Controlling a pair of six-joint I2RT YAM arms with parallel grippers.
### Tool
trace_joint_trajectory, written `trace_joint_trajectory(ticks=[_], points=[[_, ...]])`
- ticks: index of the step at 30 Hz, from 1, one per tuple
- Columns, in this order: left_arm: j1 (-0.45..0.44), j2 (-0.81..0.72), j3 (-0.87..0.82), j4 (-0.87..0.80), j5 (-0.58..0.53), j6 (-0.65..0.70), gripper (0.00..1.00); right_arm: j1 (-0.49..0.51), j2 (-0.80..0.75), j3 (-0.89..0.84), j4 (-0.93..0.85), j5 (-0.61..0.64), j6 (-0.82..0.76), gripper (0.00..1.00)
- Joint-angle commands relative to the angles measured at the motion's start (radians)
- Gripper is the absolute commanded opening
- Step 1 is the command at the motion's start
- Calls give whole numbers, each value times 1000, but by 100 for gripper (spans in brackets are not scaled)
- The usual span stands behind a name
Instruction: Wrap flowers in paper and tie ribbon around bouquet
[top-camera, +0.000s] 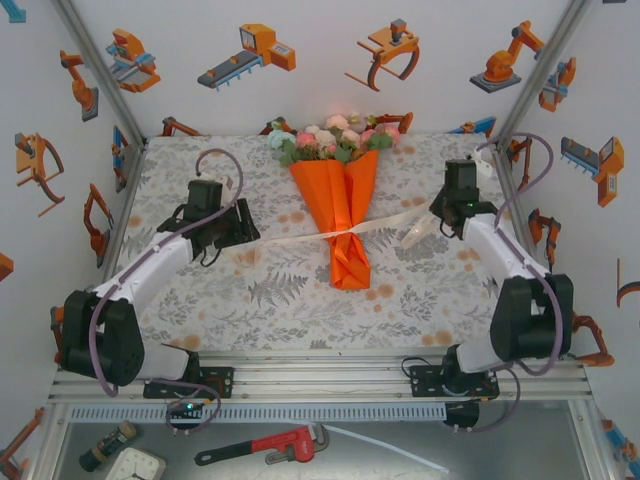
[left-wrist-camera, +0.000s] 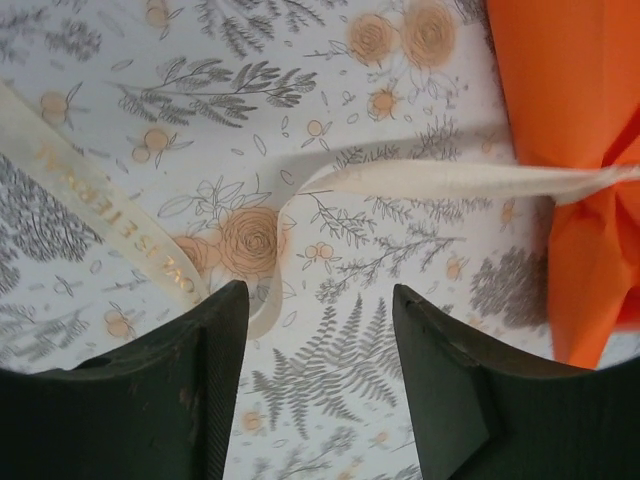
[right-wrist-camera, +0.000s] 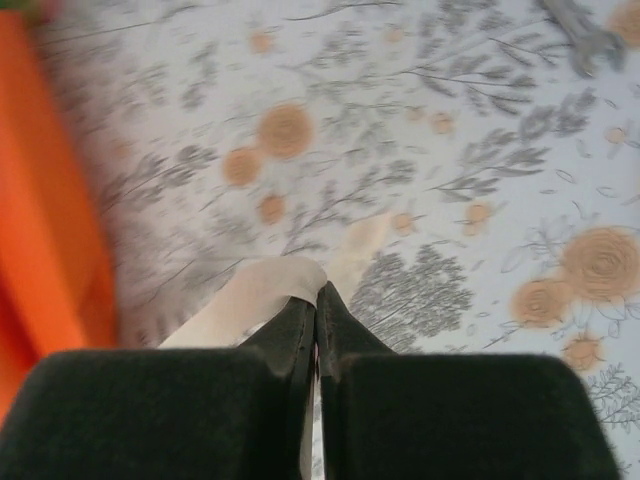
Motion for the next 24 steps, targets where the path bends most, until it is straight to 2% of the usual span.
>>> trace_joint_trajectory(ticks=[1,3,5,8,10,14,17,19,24], points=[[-1,-56,-72,25,-152,-309,54,-120,73,43,-58,-51,26,32],[-1,-89,-119,43,-209,-399,54,-182,68,48,-70,-162,69,45],[0,-116,-153,44,-242,-460,54,-201,35,44,-76,-204,86,52],[-3,-157,-179,16,-246,-533,54,-200,-24,16,-114,-264,183,56],[-5,-181,-174,-23,-241,-550,55,-189,-60,-25,-118,-314,328,55],[-9,-208,-156,-73,-221,-549,56,-47,-52,-56,-132,-255,641,55],[-9,-188,-133,-101,-222,-533,56,36,79,46,-223,-167,735,56],[-10,-168,-133,-95,-226,-533,57,38,191,124,-252,-167,739,56],[-13,-117,-136,-51,-177,-533,58,35,383,297,-304,-50,652,56]])
